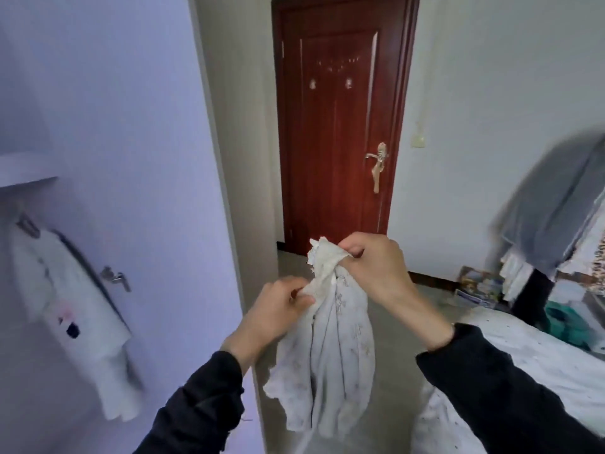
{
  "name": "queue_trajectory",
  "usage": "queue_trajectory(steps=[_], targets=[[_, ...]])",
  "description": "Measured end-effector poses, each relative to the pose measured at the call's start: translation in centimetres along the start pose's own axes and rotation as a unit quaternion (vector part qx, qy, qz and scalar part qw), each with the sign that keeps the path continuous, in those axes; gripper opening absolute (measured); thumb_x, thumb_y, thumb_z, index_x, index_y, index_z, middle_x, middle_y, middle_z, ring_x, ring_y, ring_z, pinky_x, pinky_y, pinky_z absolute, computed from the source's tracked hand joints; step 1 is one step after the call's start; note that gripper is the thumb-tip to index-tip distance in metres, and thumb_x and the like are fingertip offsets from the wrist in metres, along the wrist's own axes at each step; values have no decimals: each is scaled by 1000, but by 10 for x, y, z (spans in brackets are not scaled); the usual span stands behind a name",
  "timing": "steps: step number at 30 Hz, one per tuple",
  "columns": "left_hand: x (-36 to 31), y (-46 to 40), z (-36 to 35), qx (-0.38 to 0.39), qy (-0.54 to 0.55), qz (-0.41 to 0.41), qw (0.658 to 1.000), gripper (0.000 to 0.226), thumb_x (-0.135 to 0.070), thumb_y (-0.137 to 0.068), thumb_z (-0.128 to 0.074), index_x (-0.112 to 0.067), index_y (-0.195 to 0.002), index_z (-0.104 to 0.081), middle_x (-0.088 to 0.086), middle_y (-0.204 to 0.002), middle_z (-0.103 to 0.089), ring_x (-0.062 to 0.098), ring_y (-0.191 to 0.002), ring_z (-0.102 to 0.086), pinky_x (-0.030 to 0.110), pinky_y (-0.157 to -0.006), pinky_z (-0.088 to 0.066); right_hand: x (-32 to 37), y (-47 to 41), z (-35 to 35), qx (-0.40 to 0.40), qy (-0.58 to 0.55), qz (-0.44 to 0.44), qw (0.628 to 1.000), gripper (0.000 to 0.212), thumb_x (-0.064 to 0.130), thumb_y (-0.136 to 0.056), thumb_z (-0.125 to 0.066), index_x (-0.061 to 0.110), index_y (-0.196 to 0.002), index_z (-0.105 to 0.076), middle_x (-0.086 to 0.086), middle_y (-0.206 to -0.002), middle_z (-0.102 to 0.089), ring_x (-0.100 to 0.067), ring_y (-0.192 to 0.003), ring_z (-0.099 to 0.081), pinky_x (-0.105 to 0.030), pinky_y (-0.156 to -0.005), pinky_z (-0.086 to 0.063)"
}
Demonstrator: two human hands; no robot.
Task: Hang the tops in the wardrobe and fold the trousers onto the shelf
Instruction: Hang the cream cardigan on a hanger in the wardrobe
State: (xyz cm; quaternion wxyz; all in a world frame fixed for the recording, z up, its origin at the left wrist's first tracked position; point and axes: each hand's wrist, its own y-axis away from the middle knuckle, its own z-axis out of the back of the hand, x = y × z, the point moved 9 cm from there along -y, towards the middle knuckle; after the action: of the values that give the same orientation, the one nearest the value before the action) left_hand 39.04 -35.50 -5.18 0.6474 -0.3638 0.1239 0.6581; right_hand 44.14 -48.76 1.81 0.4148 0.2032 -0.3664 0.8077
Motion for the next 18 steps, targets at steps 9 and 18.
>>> queue_trajectory(steps=[9,18], targets=[[121,120,124,-292,-184,191,919,32,-35,-82,-67,-11,-102,-62,-1,-90,-56,20,-83,-53,35,-76,-44,126,0,-147,150,-71,124,978,14,11,-80,-61,20,-84,-71,12,-71,-65,-12,-78,-63,-26,-72,-48],[162,182,183,-344,-159,259,888,27,-22,-84,-69,-17,-110,-64,-9,-93,-54,6,-80,-53,9,-74,-38,220,-3,-224,241,-148,247,927,15,9,-80,-59,17,-82,-71,12,-65,-60,-14,-71,-59,-28,-69,-49]])
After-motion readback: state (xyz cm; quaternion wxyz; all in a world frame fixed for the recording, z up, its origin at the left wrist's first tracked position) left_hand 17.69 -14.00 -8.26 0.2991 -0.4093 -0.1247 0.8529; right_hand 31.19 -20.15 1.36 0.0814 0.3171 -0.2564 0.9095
